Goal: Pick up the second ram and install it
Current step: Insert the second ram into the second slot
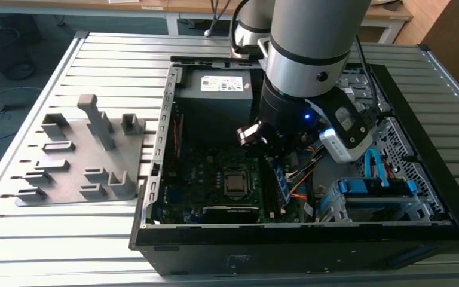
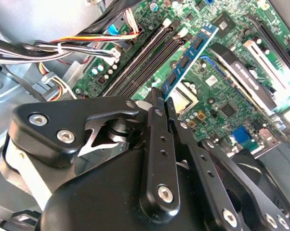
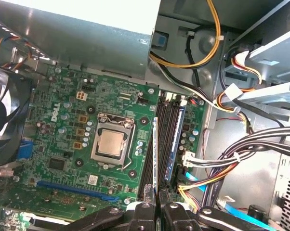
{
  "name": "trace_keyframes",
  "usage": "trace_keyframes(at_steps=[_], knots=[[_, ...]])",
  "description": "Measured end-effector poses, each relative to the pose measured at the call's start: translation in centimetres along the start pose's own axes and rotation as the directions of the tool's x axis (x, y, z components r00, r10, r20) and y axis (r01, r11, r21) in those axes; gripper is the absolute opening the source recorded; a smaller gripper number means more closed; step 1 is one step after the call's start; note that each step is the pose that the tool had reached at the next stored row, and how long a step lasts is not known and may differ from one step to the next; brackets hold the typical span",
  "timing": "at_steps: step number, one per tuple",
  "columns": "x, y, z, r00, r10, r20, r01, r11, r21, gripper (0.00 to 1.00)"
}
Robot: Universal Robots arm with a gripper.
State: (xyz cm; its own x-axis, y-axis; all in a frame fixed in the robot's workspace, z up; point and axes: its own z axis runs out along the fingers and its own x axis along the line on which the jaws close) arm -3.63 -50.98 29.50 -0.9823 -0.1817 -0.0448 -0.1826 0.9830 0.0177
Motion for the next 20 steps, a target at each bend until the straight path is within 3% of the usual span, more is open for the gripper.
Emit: trace_keyframes(at_steps=[20], knots=[[0.00, 0.00, 0.02, 0.9954, 0.096, 0.0018, -0.096, 0.9954, 0.0049, 0.14]])
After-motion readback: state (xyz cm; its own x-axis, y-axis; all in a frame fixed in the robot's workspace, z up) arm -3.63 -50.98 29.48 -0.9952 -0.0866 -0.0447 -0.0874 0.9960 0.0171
